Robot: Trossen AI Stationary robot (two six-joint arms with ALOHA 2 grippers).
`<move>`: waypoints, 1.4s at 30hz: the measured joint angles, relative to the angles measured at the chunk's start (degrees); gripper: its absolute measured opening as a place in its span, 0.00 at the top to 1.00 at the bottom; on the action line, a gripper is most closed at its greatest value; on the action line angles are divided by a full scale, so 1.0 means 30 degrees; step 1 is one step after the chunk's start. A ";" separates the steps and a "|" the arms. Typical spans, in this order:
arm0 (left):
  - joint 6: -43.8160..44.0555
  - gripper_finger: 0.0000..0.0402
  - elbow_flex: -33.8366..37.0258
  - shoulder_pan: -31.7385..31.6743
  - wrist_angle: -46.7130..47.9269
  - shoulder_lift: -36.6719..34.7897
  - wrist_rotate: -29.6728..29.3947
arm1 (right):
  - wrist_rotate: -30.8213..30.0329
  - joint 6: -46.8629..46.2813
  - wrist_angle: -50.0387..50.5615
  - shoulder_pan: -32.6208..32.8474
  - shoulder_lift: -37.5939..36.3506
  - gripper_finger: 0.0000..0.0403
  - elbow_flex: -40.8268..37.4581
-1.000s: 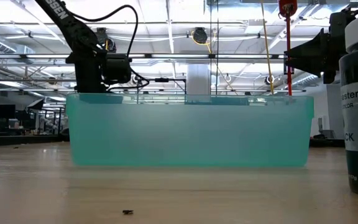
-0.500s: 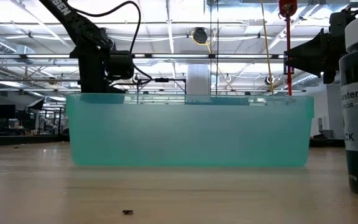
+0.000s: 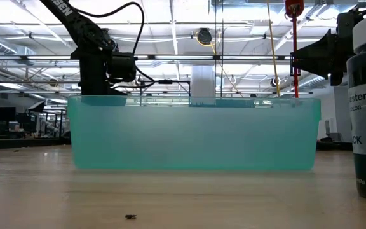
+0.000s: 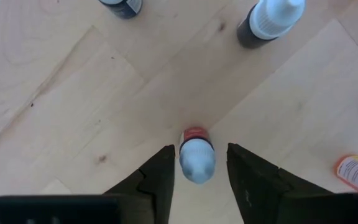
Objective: Pick & Place food coloring
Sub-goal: Put the small red food coloring bottle into the blue bin
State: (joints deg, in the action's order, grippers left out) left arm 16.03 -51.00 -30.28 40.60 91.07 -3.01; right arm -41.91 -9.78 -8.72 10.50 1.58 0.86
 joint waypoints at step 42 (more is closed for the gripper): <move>0.1462 0.87 -0.8697 1.5175 0.4407 0.3835 -0.0988 | 0.0003 -0.0007 0.0019 0.0001 0.0001 0.57 0.0000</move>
State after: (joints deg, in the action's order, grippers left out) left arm 20.41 -77.09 15.24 53.82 102.57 -5.97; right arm -41.90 -9.80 -8.67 10.50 1.58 0.86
